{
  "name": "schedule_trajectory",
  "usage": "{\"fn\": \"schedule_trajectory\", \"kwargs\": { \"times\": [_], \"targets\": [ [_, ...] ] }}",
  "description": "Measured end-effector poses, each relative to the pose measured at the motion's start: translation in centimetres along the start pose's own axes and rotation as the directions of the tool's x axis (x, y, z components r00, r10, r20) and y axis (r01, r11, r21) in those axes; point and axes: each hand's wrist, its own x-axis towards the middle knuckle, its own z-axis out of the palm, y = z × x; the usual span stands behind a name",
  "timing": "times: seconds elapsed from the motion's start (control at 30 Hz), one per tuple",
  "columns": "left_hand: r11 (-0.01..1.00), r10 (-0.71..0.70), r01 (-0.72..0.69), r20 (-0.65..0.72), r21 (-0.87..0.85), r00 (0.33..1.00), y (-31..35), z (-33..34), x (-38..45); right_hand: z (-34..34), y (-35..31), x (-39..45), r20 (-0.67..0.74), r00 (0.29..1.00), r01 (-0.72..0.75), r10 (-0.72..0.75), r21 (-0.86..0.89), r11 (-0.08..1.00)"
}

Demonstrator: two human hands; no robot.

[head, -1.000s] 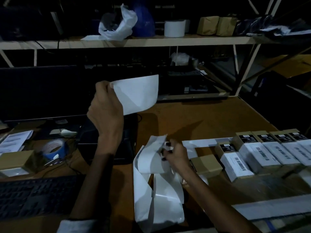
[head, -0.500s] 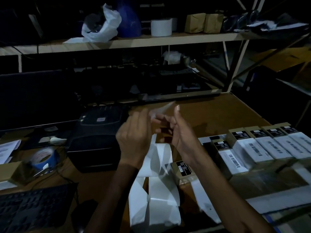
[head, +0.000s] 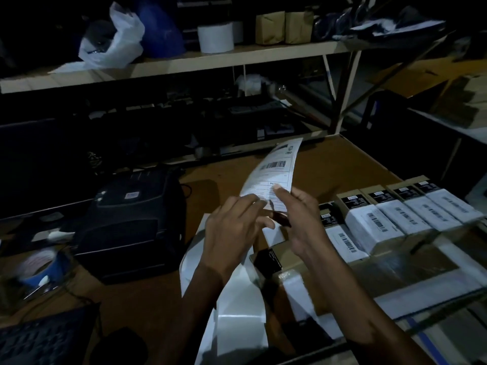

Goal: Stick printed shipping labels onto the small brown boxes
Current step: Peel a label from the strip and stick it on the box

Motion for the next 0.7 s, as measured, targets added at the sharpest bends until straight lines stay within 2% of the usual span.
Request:
{"fn": "schedule_trajectory", "kwargs": {
  "times": [0.1, 0.2, 0.3, 0.4, 0.57, 0.7],
  "targets": [
    [0.992, -0.115, 0.117, 0.045, -0.043, 0.992, 0.5, -0.2, 1.2, -2.0, 0.7, 0.7, -0.053, 0.997, 0.035, -0.046, -0.189, 0.981],
    [0.969, -0.223, 0.223, 0.016, -0.105, 0.975, 0.6, 0.2, 2.6, -3.7, 2.1, 0.3, -0.049, 0.998, 0.021, -0.039, -0.324, 0.946],
    [0.924, -0.314, 0.324, 0.078, -0.205, 0.946, 0.5, 1.3, 3.8, -5.0, 3.0, -1.1, -0.022, 1.000, -0.018, 0.011, -0.337, 0.941],
    [0.814, -0.430, 0.473, 0.197, -0.338, 0.881, 0.3, 2.9, 4.6, -6.2, 3.8, -1.9, -0.025, 0.998, -0.057, 0.052, -0.326, 0.944],
    [0.766, -0.387, 0.520, 0.375, -0.378, 0.843, 0.4, 4.6, 5.4, -7.7, 4.4, -2.4, -0.100, 0.992, -0.097, 0.072, -0.282, 0.954],
    [0.745, -0.368, 0.533, 0.419, -0.402, 0.830, 1.6, 5.3, 5.5, -9.2, 4.7, -2.9, -0.147, 0.982, -0.147, 0.117, -0.213, 0.966]
  ]
}}
